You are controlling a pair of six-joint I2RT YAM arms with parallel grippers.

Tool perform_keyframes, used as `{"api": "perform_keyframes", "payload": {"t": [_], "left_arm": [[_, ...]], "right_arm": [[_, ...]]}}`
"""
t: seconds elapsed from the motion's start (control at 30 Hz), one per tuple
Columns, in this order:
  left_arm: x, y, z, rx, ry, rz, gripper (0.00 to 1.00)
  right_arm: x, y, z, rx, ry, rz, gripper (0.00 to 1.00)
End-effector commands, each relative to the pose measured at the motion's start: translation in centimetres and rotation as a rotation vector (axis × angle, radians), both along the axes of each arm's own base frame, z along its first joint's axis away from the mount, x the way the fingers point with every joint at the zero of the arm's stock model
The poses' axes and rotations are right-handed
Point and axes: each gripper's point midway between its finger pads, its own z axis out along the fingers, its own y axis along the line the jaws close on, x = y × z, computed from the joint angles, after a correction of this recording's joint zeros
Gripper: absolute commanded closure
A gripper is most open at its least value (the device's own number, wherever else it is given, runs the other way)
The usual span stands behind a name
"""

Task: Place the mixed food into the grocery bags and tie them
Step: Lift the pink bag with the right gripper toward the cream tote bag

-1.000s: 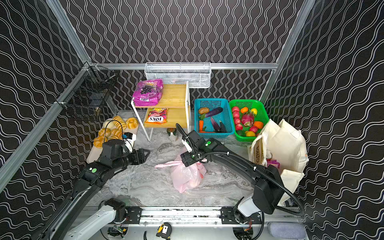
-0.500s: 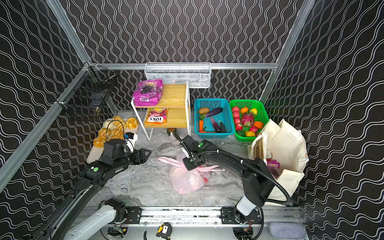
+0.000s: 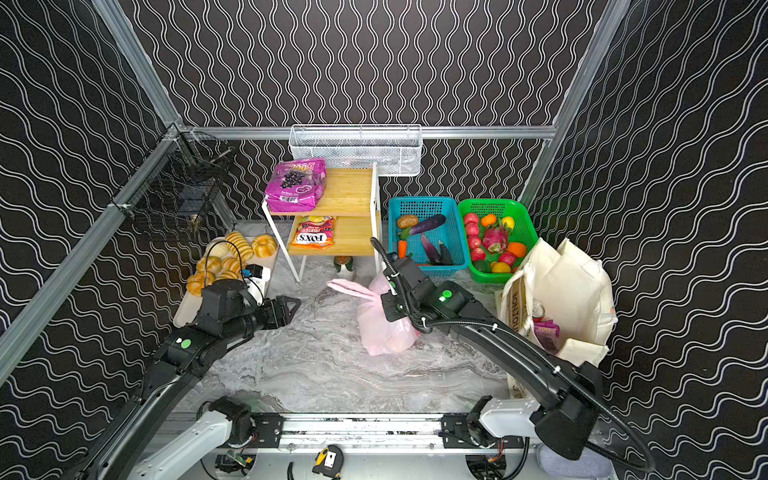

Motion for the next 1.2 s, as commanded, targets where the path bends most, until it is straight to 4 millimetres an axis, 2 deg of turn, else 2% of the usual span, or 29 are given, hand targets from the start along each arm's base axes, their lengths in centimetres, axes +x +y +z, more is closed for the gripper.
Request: {"api": "perform_keyframes", "payload": {"t": [0.0, 0.07, 0.17, 0.3, 0.4, 0.5, 0.6, 0.7, 0.8, 0.87, 1.0, 1.07, 1.17], "left_arm": [[0.2, 0.2, 0.7, -0.01, -0.018, 0.017, 0.32], [0.2, 0.2, 1.0, -0.008, -0.022, 0.014, 0.32], [0.2, 0.0, 1.5, -0.011, -0.036, 0.004, 0.32], [0.6, 0.5, 1.4, 0.006, -0.04, 0.035, 0.3], [0.8, 0.7, 1.8, 0.022, -0.061, 0.036, 0.24], [1.0, 0.8, 2.4, 0.043, -0.077, 0.032, 0.21], [1.1, 0.8, 2.4, 0.061, -0.075, 0.024, 0.2], [1.1, 0.4, 2.0, 0.056, -0.06, 0.005, 0.2], [1.2, 0.0, 1.7, 0.04, -0.042, -0.005, 0.2], [1.2, 0.0, 1.4, 0.031, -0.039, -0.002, 0.21], [1.4, -0.3, 1.2, 0.01, -0.055, -0.003, 0.21], [1.6, -0.5, 1.3, 0.012, -0.063, -0.019, 0.21], [1.8, -0.8, 1.8, 0.03, -0.07, -0.044, 0.21]], "right_arm": [[1.8, -1.7, 4.4, 0.06, -0.174, -0.115, 1.0], [2.0, -3.5, 6.9, 0.075, -0.241, -0.182, 1.0], [2.3, -7.0, 11.8, 0.113, -0.332, -0.294, 1.0], [2.9, -13.0, 18.7, 0.134, -0.474, -0.46, 1.0], [2.7, -17.9, 22.9, 0.063, -0.601, -0.621, 1.0], [1.6, -22.0, 26.3, -0.037, -0.699, -0.766, 1.0], [-0.1, -25.1, 28.8, -0.118, -0.791, -0.877, 1.0], [-2.1, -27.8, 30.2, -0.23, -0.866, -0.982, 1.0], [-4.0, -29.7, 30.1, -0.311, -0.892, -1.038, 1.0], [-4.3, -30.0, 29.0, -0.345, -0.865, -1.026, 1.0], [-4.3, -30.8, 25.4, -0.442, -0.763, -1.053, 1.0], [-4.8, -31.9, 25.0, -0.462, -0.767, -1.105, 1.0], [-6.0, -33.5, 25.9, -0.456, -0.814, -1.203, 1.0]]}}
